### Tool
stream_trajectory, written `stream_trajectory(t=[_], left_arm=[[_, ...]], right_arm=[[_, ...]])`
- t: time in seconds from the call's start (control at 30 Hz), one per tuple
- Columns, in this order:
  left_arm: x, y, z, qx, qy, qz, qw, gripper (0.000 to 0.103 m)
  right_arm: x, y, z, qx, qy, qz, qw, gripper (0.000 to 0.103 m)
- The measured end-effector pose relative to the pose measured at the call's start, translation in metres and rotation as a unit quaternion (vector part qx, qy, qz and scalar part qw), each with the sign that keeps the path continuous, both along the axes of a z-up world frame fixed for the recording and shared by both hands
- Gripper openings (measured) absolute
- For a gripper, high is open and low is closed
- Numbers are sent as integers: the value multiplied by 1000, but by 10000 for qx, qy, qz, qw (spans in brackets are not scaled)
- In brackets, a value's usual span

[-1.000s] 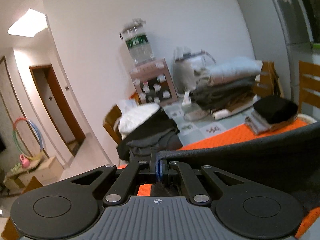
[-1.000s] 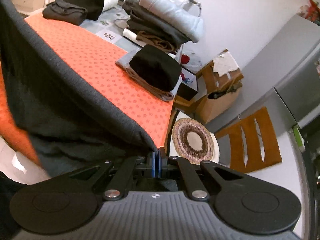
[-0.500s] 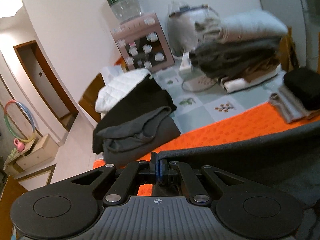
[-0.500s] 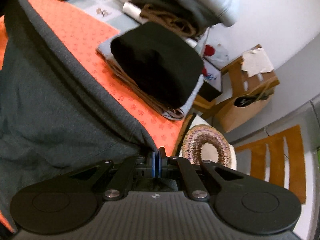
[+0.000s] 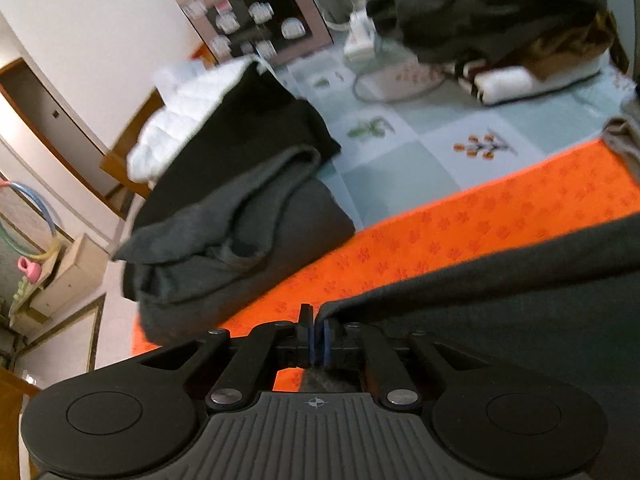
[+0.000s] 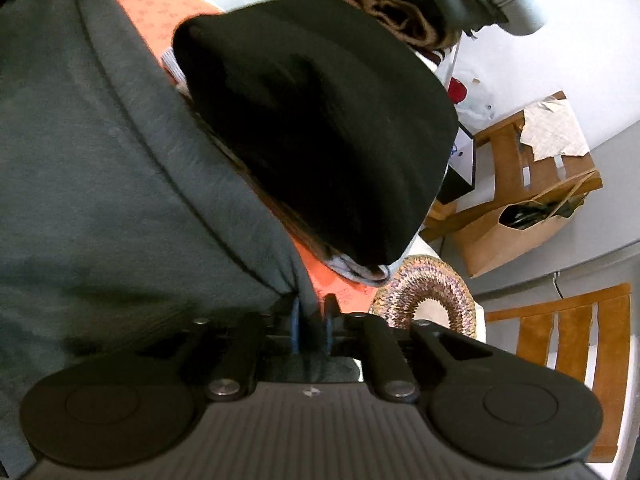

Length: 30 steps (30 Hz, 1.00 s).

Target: Fold clothes

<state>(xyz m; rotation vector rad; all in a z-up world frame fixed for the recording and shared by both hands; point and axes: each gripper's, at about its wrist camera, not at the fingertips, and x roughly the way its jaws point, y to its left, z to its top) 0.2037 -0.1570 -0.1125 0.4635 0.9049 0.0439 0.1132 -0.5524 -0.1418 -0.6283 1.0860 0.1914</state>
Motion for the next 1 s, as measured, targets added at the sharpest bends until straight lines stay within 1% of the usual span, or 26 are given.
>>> stream_trajectory(t=[0.1,0.2,0.23,0.27,0.33,0.4,0.47,0.53,0.63,0.8,1.0], left_arm=[[16,-2,-16,9,192,17,9998,12],[28,-1,-26,7,298,20,9996,22],[32,0,-29,-5,326,28,9995,30],[36,1,-31,-17,354,36,9994,33],[41,9,-28,-200,352,44,9992,63],[46,16,-25,-385,349,52,9986,73],[45,23,-15,-570,277,32,9980,75],[36,28,-1,-746,105,-3,9972,81],[21,34,19,-988,-75,-68,9951,83],[-25,42,52,-1214,-249,-405,9915,84],[-91,60,63,-1390,-204,-942,9856,84]], right_arm=[[2,-4,0,68,2,-82,9999,19],[2,-9,0,167,-57,-215,9996,26],[3,-12,1,212,-83,-274,9994,30],[3,-15,1,257,-109,-334,9991,34],[2,-20,3,347,-160,-461,9982,39],[-1,-23,6,476,-195,-603,9969,40],[-7,-27,13,637,-259,-755,9948,41],[-15,-31,22,776,-331,-938,9920,42],[-33,-33,39,979,-467,-1170,9872,43],[-68,-22,69,1226,-659,-1366,9808,48],[-110,16,92,1363,-763,-1548,9755,48]])
